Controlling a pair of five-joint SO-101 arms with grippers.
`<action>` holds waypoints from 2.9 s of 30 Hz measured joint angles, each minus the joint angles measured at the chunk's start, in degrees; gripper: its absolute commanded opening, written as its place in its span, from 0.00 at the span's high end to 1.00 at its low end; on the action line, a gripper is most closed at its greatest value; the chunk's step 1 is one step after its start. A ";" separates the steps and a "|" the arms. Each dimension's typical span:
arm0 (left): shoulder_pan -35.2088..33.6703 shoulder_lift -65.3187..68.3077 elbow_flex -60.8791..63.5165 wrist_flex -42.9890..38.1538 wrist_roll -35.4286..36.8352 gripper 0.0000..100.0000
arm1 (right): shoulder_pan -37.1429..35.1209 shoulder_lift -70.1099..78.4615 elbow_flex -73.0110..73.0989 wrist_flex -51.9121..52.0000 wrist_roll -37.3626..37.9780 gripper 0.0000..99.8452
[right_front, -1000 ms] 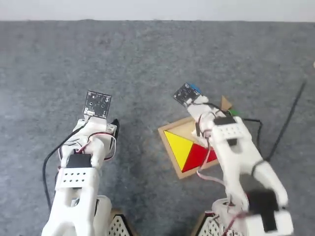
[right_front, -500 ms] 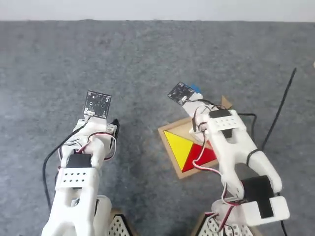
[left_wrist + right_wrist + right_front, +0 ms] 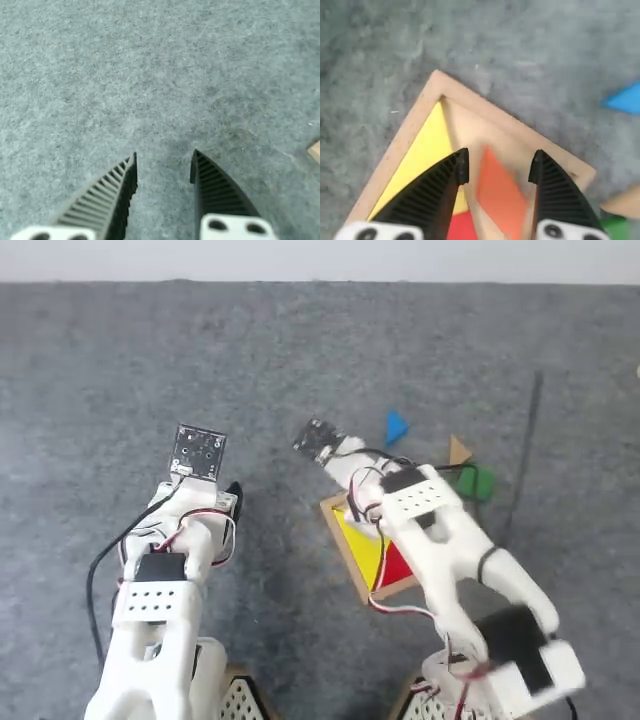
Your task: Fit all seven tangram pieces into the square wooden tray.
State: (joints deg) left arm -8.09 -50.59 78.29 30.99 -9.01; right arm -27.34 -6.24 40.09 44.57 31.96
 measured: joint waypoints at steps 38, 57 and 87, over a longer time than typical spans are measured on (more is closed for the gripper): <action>0.00 0.00 0.00 0.00 -2.02 0.83 | 11.08 3.43 -1.58 -2.64 -8.97 0.78; 0.00 0.00 0.00 0.00 -2.11 0.83 | 14.24 14.33 -11.52 -3.43 -9.32 0.94; 0.00 0.00 0.00 0.00 -2.11 0.83 | 7.56 5.45 -7.38 3.52 -19.52 0.77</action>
State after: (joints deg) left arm -8.09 -50.59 78.29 30.99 -11.12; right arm -19.78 -0.79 32.70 48.09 12.44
